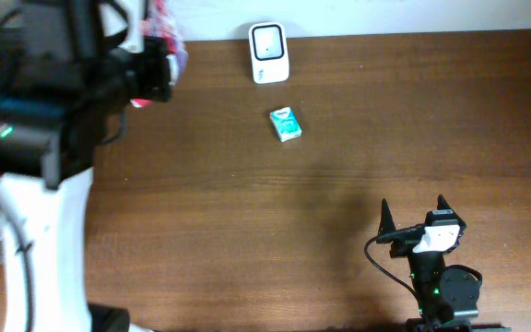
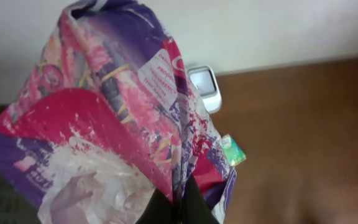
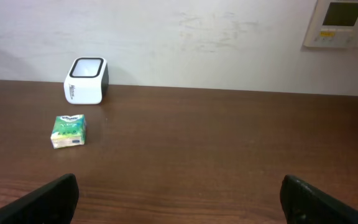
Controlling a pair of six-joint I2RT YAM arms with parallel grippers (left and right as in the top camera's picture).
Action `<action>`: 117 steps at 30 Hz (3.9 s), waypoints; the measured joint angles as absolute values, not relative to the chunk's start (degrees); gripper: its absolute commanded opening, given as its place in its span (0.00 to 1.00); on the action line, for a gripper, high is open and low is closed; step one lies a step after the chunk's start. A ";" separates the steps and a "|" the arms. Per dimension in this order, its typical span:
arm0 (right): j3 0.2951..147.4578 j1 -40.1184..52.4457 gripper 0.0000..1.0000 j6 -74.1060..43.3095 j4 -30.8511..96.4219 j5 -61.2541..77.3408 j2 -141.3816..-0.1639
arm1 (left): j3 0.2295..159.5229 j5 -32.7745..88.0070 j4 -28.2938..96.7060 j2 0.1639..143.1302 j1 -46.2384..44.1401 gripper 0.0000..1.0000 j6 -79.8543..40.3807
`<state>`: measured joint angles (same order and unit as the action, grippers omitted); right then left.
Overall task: Scan the item barcode
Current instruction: 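Place the pink snack bag beside the tissue pack near the scanner, then reach into the basket and grasp the white tube with the left gripper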
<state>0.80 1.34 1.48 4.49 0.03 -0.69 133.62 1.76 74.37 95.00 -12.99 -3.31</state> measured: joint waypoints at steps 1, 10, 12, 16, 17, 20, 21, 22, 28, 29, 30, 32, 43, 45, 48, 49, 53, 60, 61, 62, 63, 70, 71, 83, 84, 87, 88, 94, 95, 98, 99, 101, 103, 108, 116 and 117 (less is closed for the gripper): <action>0.80 1.34 0.99 1.48 4.49 0.03 -0.69 | 133.62 1.41 74.81 96.42 -14.09 0.00 -2.72; 0.80 1.34 0.99 1.48 4.49 0.03 -0.69 | 133.51 0.73 81.25 117.80 -21.30 0.00 0.45; 0.80 1.34 0.99 1.48 4.49 0.03 -0.69 | 133.49 0.64 82.04 121.69 -21.58 0.00 0.47; 0.80 1.34 0.99 1.54 4.49 0.03 -0.69 | 133.49 0.58 78.87 128.42 -22.37 0.02 0.49; 0.80 1.34 0.99 1.50 4.49 0.03 -0.69 | 133.49 0.47 77.08 129.91 -22.59 0.03 0.47; 0.80 1.34 0.99 1.50 4.49 0.03 -0.69 | 133.49 0.16 74.24 133.88 -23.11 0.00 0.49; 0.80 1.34 0.99 1.48 4.49 0.03 -0.69 | 133.49 0.27 74.35 135.04 -23.20 0.00 0.47; 0.80 1.34 0.99 1.48 4.49 0.03 -0.69 | 133.49 0.69 74.39 135.94 -23.24 0.00 0.47; 0.80 1.34 0.99 1.48 4.49 0.03 -0.69 | 133.49 2.85 76.71 138.72 -26.65 0.33 0.93; 0.80 1.34 0.99 1.48 4.49 0.05 -0.69 | 133.49 2.85 76.73 138.72 -27.62 0.37 1.06; 0.80 1.34 0.99 1.50 4.49 0.03 -0.69 | 133.49 2.85 77.12 138.72 -28.51 0.43 1.34; 0.80 1.34 0.99 1.50 4.49 0.03 -0.69 | 133.58 3.03 79.75 138.72 -30.22 0.95 2.24; 0.80 1.34 0.99 1.45 4.49 0.03 -0.69 | 170.01 0.40 96.57 138.76 -26.00 0.99 0.14; 0.80 1.34 0.99 1.48 4.49 0.05 -0.69 | 175.02 0.40 96.57 137.40 -24.38 0.99 -0.34; 0.80 1.34 0.99 1.48 4.49 0.03 -0.69 | 176.94 0.38 96.64 131.17 -22.06 0.99 -1.56; 0.80 1.34 0.99 1.45 4.49 0.05 -0.69 | 177.01 -0.10 96.66 128.25 -21.19 0.99 -2.02; 0.80 1.34 0.99 1.50 4.49 0.03 -0.69 | 177.99 -3.03 96.66 118.76 -16.03 0.99 -6.11; 0.80 1.34 0.99 1.50 4.49 0.03 -0.69 | 176.02 -6.55 96.64 114.74 -2.98 0.99 -12.27; 0.80 1.34 0.99 1.50 4.49 0.03 -0.69 | 175.48 -6.68 96.68 114.74 -2.31 0.99 -12.51; 0.80 1.34 0.98 1.50 4.49 0.03 -0.69 | 172.37 -6.74 96.71 114.43 -0.75 0.99 -12.73; 0.80 1.34 0.99 1.50 4.49 0.03 -0.69 | 170.10 -6.72 96.60 114.32 0.16 0.99 -12.91; 0.80 1.34 0.99 1.52 4.49 0.03 -0.69 | 154.78 -10.04 96.71 109.73 13.50 0.99 -18.39; 0.80 1.34 0.99 1.45 4.49 0.03 -0.69 | 154.65 -10.33 96.66 109.38 16.14 0.99 -19.57; 0.80 1.34 0.99 1.48 4.49 0.03 -0.69 | 137.43 -11.66 91.05 108.14 33.19 0.99 -27.09; 0.80 1.34 0.99 1.50 4.49 0.03 -0.69 | 135.96 -12.47 89.78 108.18 33.19 0.99 -27.11; 0.80 1.34 0.99 1.50 4.49 0.03 -0.69 | 132.81 -13.43 86.56 108.20 33.19 0.99 -27.14; 0.80 1.34 0.99 1.50 4.49 0.03 -0.69 | 131.09 -13.63 85.65 108.22 33.19 0.99 -27.16; 0.80 1.34 0.99 1.43 4.49 0.03 -0.69 | 124.01 -16.91 83.02 108.25 33.19 1.00 -27.31; 0.80 1.34 0.99 1.50 4.49 0.03 -0.69 | 122.87 -17.87 82.78 108.25 33.19 0.99 -27.29; 0.80 1.34 0.99 1.50 4.49 0.03 -0.69 | 117.93 -19.22 80.58 108.33 33.19 0.84 -26.94; 0.80 1.34 0.99 1.48 4.49 0.03 -0.69 | 115.59 -19.55 78.98 108.31 33.19 0.78 -26.06; 0.80 1.34 0.99 1.50 4.49 0.03 -0.69 | 112.12 -19.94 76.75 108.33 33.21 0.73 -24.58; 0.80 1.34 0.99 1.48 4.49 0.05 -0.69 | 108.20 -20.03 74.43 108.33 33.47 0.73 -23.68; 0.80 1.34 0.99 1.48 4.47 0.03 -0.69 | 100.66 -20.43 64.51 108.31 33.95 0.78 -16.51; 0.80 1.34 0.99 1.50 4.49 0.05 -0.69 | 86.72 -24.27 49.87 108.44 33.95 0.84 1.69; 0.80 1.34 0.99 1.50 4.49 0.03 -0.69 | 86.02 -24.51 49.54 108.44 33.95 0.84 2.96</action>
